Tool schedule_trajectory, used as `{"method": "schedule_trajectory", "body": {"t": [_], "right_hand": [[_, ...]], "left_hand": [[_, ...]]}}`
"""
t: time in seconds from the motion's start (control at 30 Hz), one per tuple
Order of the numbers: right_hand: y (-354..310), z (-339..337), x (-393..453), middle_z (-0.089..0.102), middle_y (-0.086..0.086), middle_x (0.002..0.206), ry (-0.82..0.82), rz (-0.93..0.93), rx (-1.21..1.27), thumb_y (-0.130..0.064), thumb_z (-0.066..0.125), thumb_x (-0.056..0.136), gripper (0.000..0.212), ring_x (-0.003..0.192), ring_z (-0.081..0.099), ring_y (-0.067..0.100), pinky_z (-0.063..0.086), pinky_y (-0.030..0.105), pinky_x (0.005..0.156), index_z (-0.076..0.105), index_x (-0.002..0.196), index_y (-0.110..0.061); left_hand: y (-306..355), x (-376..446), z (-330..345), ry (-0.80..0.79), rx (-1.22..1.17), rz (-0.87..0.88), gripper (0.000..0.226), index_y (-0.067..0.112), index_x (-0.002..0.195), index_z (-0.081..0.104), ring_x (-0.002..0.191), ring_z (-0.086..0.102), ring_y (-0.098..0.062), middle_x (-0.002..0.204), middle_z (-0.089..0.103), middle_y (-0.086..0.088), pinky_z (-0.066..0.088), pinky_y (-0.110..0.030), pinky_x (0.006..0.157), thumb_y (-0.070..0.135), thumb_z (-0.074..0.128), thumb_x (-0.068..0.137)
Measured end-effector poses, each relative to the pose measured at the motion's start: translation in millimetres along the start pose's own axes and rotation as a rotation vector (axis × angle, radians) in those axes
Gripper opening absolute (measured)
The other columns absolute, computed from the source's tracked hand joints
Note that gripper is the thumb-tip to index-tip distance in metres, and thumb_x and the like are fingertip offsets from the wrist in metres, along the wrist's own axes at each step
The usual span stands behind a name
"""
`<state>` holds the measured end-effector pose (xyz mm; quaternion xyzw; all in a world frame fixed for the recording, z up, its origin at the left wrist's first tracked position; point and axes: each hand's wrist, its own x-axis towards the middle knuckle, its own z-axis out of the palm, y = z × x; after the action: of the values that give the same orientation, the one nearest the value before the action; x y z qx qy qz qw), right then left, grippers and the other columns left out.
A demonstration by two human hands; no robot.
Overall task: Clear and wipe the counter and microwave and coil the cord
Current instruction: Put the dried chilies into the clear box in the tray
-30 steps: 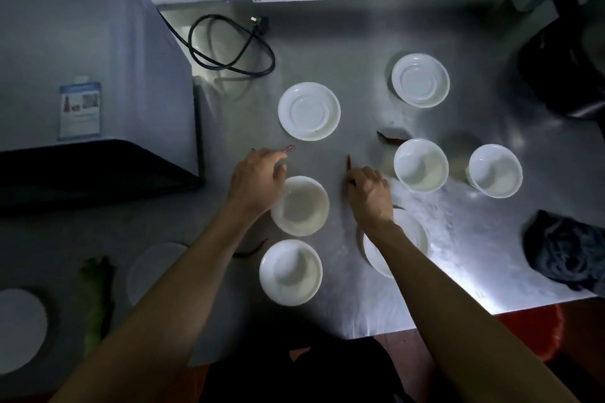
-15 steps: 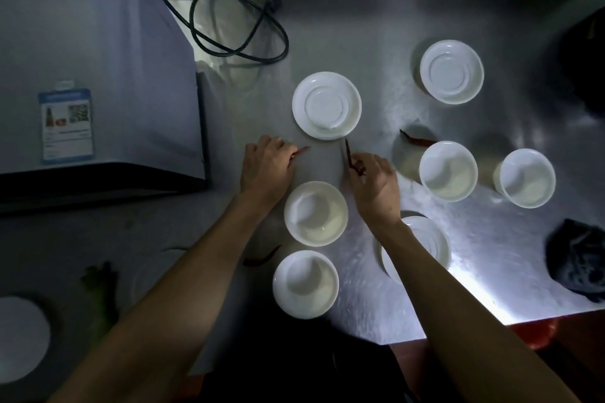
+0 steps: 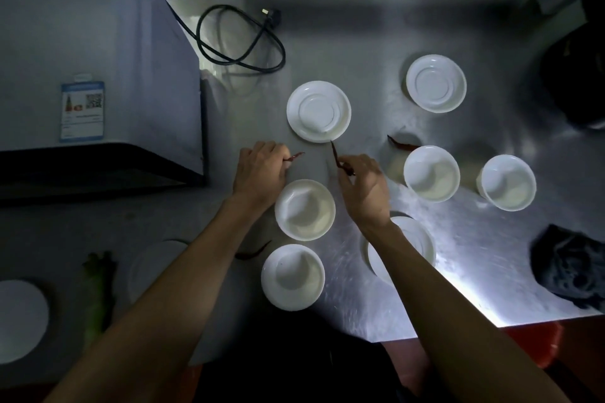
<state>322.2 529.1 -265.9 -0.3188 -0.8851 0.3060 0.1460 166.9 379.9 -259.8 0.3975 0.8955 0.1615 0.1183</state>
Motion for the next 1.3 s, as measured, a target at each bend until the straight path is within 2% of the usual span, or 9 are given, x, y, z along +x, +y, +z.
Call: {"method": "schedule_trajectory", "body": {"t": [0.17,0.33,0.43,0.53,0.67,0.9,1.07,1.2,1.3], "right_hand": [[-10.5,-11.5,-13.5,0.067,0.009,0.091,-0.006,-0.082,0.016,-0.005,0.064,0.087,0.019,0.084,0.061,0.032,0.052,0.045,0.075,0.07,0.105,-0.009],[-21.6,-21.1,-32.2,0.066,0.01,0.092,-0.042,-0.158,0.067,-0.007,0.066,0.088,0.018,0.086,0.06,0.031,0.051,0.041,0.075,0.07,0.106,-0.009],[-29.0,-19.9,-40.1,0.067,0.008,0.093,-0.092,-0.209,0.098,-0.01,0.067,0.09,0.016,0.086,0.06,0.028,0.049,0.036,0.075,0.071,0.105,-0.01],[-41.5,-12.3,-48.7,0.067,0.005,0.096,-0.151,-0.267,0.116,-0.012,0.065,0.092,0.016,0.088,0.059,0.023,0.05,0.035,0.075,0.07,0.107,-0.012],[-70.8,-1.0,-63.1,0.068,0.005,0.094,-0.18,-0.333,0.154,-0.008,0.066,0.09,0.015,0.085,0.061,0.022,0.053,0.038,0.075,0.072,0.103,-0.011],[-128.6,30.7,-91.9,0.067,0.002,0.094,-0.295,-0.426,0.186,-0.01,0.067,0.089,0.016,0.087,0.063,0.022,0.053,0.043,0.077,0.071,0.103,-0.016],[-177.6,63.1,-122.2,0.066,0.004,0.092,-0.349,-0.559,0.16,-0.009,0.067,0.089,0.015,0.086,0.06,0.024,0.051,0.043,0.075,0.072,0.102,-0.013],[-225.2,86.4,-160.6,0.067,0.002,0.092,-0.345,-0.596,0.197,-0.008,0.069,0.088,0.016,0.084,0.059,0.018,0.047,0.031,0.075,0.073,0.102,-0.013],[-262.5,109.1,-190.6,0.069,0.001,0.095,-0.364,-0.602,0.216,-0.007,0.068,0.089,0.016,0.085,0.062,0.018,0.05,0.032,0.077,0.074,0.103,-0.013]], "left_hand": [[15.1,-26.6,-15.9,0.074,-0.02,0.016,0.006,0.017,0.083,0.059,0.081,0.054,-0.028,0.081,0.064,0.0,0.036,-0.039,0.071,0.017,0.064,0.088],[20.6,-59.0,-27.6,0.116,-0.058,-0.023,0.005,0.02,0.084,0.061,0.078,0.053,-0.025,0.081,0.065,0.003,0.044,-0.045,0.073,0.023,0.057,0.087],[24.1,-82.8,-34.9,0.169,-0.063,-0.081,0.013,0.018,0.089,0.065,0.08,0.056,-0.025,0.084,0.067,0.001,0.041,-0.04,0.074,0.026,0.056,0.091],[18.2,-108.7,-36.5,0.204,0.015,-0.138,0.006,0.02,0.093,0.067,0.082,0.06,-0.024,0.088,0.068,0.0,0.041,-0.037,0.077,0.023,0.062,0.094],[4.0,-143.8,-44.5,0.212,0.018,-0.216,0.013,0.018,0.103,0.069,0.088,0.062,-0.024,0.097,0.07,-0.002,0.049,-0.043,0.082,0.021,0.065,0.091],[-39.0,-212.2,-67.4,0.34,-0.083,-0.325,0.015,0.017,0.098,0.068,0.082,0.06,-0.028,0.091,0.068,-0.002,0.049,-0.047,0.075,0.016,0.059,0.086],[-82.9,-272.5,-84.1,0.382,-0.084,-0.438,0.026,0.019,0.108,0.07,0.094,0.061,-0.025,0.102,0.07,-0.002,0.047,-0.043,0.086,0.02,0.052,0.089],[-122.8,-327.9,-98.5,0.416,-0.077,-0.486,0.029,0.022,0.101,0.07,0.085,0.062,-0.028,0.095,0.072,-0.001,0.048,-0.044,0.076,0.027,0.045,0.088],[-151.0,-374.6,-115.7,0.465,-0.017,-0.524,0.029,0.02,0.1,0.071,0.081,0.06,-0.03,0.091,0.072,-0.002,0.043,-0.043,0.072,0.025,0.046,0.086]]}}
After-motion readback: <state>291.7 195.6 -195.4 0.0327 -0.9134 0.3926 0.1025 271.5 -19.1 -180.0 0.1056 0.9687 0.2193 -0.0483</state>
